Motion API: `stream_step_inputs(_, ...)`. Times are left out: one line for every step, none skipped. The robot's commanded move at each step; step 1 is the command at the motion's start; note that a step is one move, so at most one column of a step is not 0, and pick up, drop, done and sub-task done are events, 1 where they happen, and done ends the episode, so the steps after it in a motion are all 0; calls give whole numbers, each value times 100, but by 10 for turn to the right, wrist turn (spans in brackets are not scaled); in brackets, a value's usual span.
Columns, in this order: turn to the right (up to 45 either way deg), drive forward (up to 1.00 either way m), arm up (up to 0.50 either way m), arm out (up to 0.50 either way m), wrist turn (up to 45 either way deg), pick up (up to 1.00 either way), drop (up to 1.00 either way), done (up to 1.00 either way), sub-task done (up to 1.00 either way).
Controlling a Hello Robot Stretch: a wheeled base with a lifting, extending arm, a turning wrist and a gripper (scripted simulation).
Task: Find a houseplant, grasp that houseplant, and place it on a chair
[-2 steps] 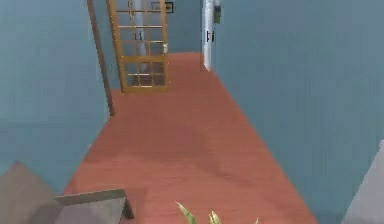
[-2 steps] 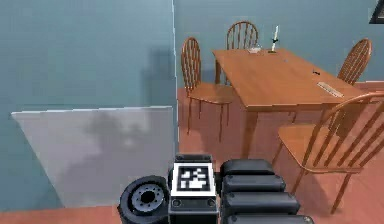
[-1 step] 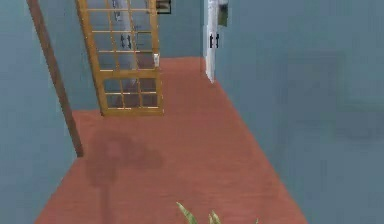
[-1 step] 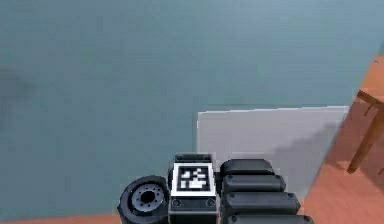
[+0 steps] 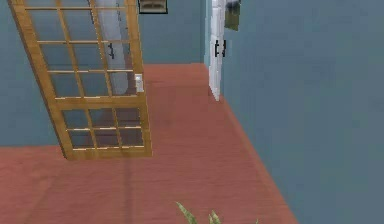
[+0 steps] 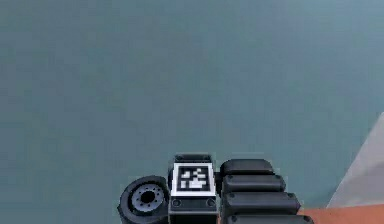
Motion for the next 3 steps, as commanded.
stream_step_inputs(30, 0, 0, 0, 0, 0, 0, 0, 0)
stream_step_inputs(0, 100, 0, 0, 0, 0, 0, 0, 0)
stream_step_inputs(0, 100, 0, 0, 0, 0, 0, 0, 0)
